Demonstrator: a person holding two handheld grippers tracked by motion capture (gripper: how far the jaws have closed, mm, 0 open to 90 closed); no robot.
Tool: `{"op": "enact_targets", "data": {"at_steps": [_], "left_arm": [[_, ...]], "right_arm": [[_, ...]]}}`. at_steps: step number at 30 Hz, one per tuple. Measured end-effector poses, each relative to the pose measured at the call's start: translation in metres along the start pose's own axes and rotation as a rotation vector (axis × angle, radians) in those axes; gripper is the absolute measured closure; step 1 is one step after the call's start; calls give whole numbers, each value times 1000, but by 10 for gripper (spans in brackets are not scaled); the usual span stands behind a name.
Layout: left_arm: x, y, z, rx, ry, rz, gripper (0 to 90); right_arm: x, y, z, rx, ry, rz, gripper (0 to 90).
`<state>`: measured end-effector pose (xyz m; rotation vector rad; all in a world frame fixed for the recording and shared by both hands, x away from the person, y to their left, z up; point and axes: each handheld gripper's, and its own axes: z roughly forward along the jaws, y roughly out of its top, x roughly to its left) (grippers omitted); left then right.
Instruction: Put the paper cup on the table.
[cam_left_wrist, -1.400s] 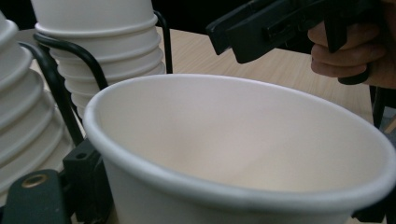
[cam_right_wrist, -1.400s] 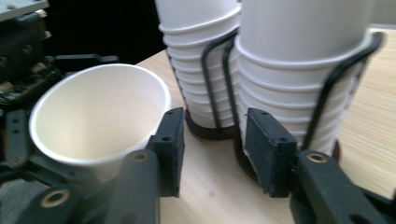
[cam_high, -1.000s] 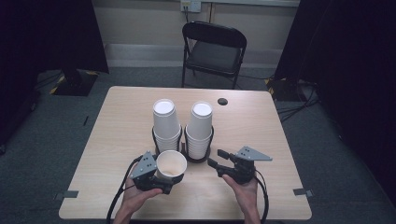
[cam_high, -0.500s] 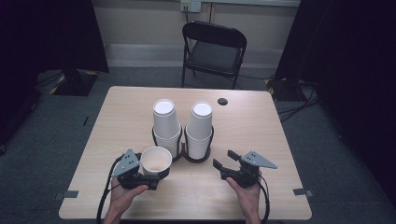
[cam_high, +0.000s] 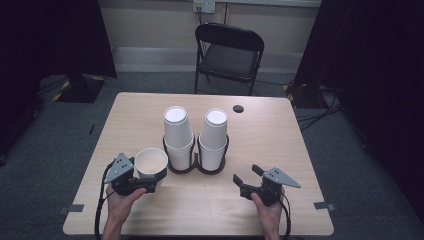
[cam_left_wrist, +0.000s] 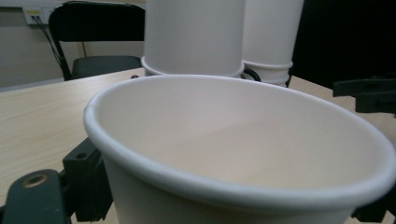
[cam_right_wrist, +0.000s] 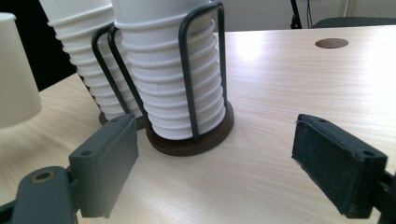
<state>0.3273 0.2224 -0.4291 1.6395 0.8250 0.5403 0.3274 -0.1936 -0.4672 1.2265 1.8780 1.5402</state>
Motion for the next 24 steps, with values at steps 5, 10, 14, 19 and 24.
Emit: {"op": "enact_targets", "data": {"at_steps": [5, 10, 14, 19, 24], "left_arm": [[11, 2, -1, -21, 36, -24, 109], [20, 3, 3, -28, 73, -36, 109], [28, 6, 5, -42, 93, -46, 109], [34, 10, 11, -47, 111, -40, 109], [43, 11, 18, -61, 127, -51, 108]], "right_arm": [[-3, -5, -1, 1, -22, -4, 141], [-5, -8, -3, 1, -42, -15, 141], [-6, -11, -3, 7, -64, -24, 140], [-9, -15, -4, -2, -75, -24, 140], [-9, -18, -4, -19, -96, -21, 142]]}}
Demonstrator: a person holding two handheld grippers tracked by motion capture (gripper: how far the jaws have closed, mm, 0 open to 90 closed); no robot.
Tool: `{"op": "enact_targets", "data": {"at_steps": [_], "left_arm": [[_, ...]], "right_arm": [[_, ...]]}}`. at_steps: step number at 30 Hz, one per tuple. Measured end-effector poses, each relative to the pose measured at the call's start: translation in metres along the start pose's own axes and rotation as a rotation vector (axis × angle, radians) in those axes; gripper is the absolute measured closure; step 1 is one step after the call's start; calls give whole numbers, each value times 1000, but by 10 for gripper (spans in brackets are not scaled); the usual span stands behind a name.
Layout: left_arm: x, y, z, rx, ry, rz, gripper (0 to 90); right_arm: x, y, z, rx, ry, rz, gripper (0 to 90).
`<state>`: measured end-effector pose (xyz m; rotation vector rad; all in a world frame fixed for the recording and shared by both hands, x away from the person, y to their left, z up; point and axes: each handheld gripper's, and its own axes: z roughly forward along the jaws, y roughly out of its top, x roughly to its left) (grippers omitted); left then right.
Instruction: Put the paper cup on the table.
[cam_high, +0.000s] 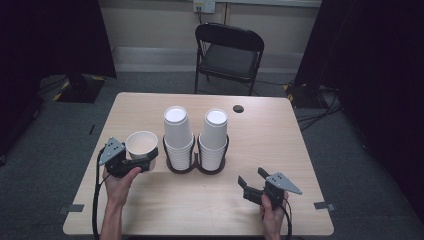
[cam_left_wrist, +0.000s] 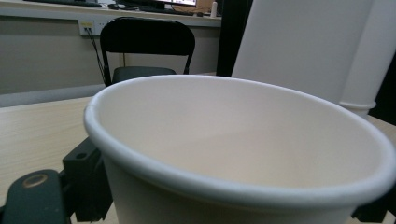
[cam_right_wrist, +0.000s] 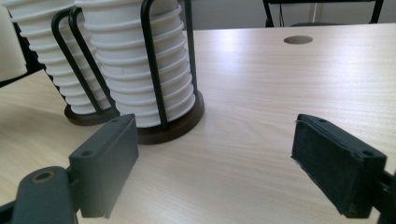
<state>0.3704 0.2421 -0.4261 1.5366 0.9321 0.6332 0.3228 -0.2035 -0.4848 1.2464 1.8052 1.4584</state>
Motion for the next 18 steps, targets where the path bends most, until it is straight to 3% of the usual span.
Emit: {"op": "enact_targets", "data": {"at_steps": [7, 18], "left_arm": [[12, 2, 15, -29, 41, -17, 106], [27, 0, 38, 7, 56, 3, 100]], "right_arm": [[0, -3, 2, -26, -19, -1, 141], [1, -10, 4, -38, -12, -5, 140]]}}
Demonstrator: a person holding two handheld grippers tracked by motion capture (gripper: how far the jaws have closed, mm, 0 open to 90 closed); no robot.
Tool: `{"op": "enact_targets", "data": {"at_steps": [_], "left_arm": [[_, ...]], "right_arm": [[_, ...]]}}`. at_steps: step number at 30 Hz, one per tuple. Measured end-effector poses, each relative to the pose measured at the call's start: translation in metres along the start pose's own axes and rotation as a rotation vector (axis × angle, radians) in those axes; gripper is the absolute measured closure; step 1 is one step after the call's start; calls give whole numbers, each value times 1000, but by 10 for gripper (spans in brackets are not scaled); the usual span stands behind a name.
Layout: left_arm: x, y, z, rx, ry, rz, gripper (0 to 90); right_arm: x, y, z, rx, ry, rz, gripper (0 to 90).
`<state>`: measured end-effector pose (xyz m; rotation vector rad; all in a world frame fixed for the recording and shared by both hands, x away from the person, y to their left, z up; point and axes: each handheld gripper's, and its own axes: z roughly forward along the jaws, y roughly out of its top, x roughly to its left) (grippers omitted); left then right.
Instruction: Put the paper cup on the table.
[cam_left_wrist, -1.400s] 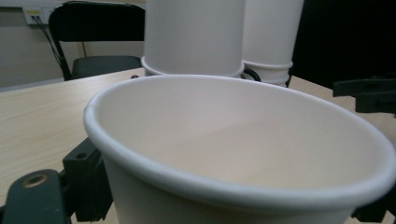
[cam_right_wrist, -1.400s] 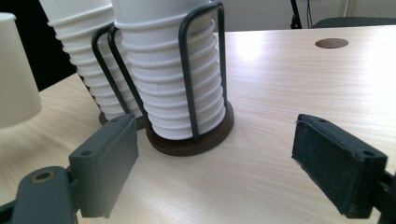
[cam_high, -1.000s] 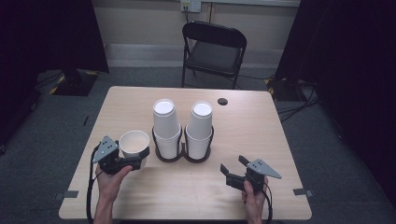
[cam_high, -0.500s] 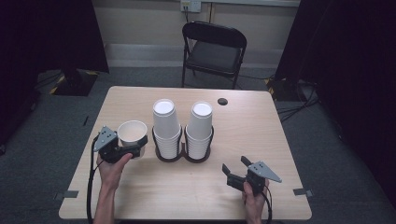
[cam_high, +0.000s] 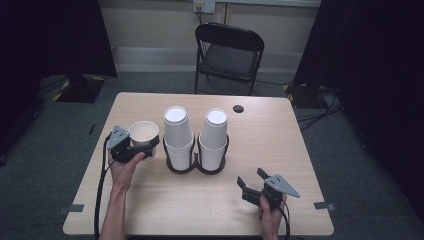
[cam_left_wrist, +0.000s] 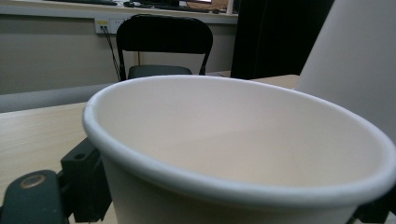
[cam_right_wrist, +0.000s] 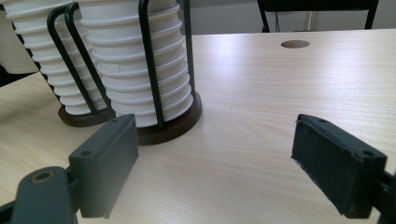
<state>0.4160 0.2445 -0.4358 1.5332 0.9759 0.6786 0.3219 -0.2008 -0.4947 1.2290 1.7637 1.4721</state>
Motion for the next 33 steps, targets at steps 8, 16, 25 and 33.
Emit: {"op": "enact_targets", "data": {"at_steps": [8, 16, 25, 33], "left_arm": [[8, -8, 10, 16, -12, -19, 94], [12, -19, 20, 76, 4, -22, 93], [14, -32, 25, 119, 8, -19, 92], [12, -36, 23, 161, 40, 21, 103]], "right_arm": [[1, 0, -1, 4, -12, -12, 140], [2, 0, 0, 6, -12, -14, 140], [3, 0, 0, 14, 3, -28, 141], [3, 0, 1, 25, 8, -27, 141]]}}
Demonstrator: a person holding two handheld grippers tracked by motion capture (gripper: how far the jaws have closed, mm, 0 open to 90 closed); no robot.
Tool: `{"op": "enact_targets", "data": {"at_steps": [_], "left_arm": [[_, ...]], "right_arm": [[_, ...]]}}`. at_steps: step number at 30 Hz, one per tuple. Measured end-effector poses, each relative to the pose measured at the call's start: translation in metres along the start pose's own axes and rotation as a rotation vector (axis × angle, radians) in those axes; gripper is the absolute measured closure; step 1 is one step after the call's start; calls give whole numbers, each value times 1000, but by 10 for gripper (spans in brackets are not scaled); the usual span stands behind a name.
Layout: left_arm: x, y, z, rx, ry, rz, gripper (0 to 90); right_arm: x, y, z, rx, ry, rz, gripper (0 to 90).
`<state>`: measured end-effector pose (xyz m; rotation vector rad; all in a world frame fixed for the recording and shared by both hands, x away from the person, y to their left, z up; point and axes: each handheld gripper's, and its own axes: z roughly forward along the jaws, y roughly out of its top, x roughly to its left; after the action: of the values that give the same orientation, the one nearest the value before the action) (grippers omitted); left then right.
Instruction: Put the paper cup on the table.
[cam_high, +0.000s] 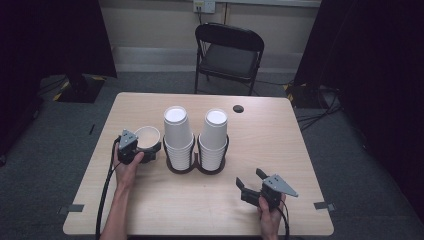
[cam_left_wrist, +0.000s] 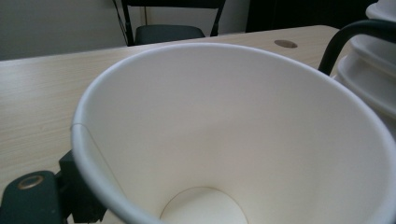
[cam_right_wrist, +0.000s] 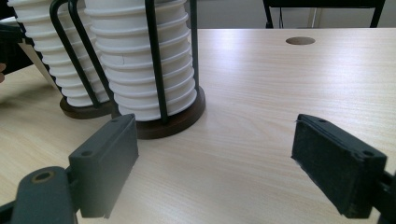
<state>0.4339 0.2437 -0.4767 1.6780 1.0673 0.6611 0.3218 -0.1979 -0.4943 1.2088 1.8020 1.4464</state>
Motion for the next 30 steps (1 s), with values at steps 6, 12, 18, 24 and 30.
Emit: {"op": "enact_targets", "data": {"at_steps": [6, 12, 18, 24, 30], "left_arm": [[1, -3, 3, 33, 8, 0, 114], [-4, -7, 6, 86, 34, 39, 141], [-1, -10, 7, 125, 55, 35, 155], [-1, -15, 5, 134, 57, 20, 155], [-4, -19, 2, 161, 71, 24, 156]], "right_arm": [[0, 0, 0, 0, 9, 0, 140], [-1, 0, 0, -1, 20, 6, 140], [-2, 0, -1, -3, 15, 19, 139], [-3, 0, -1, -4, 19, 19, 139], [-3, 0, 0, 4, 15, 13, 139]]}}
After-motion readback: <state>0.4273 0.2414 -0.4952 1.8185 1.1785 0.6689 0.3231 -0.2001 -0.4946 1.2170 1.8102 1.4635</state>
